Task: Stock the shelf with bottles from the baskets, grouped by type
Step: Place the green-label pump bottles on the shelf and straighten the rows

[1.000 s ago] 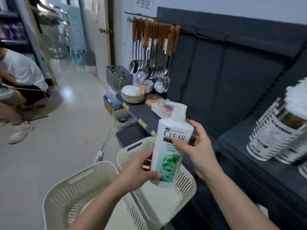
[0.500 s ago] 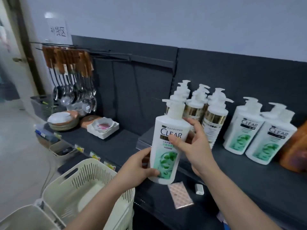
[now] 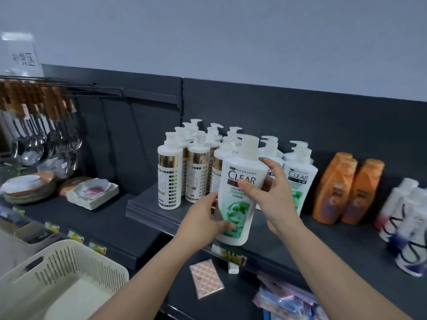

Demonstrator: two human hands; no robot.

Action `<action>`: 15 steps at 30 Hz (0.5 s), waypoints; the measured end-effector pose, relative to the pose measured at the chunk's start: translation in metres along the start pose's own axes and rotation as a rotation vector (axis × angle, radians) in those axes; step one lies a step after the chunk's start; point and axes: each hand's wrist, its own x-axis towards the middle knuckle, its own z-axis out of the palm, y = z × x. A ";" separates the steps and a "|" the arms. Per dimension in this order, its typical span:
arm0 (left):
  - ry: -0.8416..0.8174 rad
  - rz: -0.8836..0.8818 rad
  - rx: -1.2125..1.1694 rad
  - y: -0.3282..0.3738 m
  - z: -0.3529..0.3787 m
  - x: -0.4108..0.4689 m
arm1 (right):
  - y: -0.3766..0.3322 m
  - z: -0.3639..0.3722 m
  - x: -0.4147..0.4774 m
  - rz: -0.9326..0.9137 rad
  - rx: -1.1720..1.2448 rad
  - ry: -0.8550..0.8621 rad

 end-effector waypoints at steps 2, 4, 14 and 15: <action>-0.005 0.005 0.018 0.010 0.014 0.008 | 0.001 -0.015 0.004 0.012 0.004 0.019; -0.014 0.014 0.041 0.016 0.027 0.017 | 0.003 -0.027 0.010 0.018 0.012 0.037; -0.055 0.005 0.078 0.006 0.072 0.067 | 0.034 -0.064 0.043 0.057 -0.004 0.078; -0.057 0.003 0.087 0.003 0.076 0.072 | 0.038 -0.066 0.047 0.062 -0.010 0.083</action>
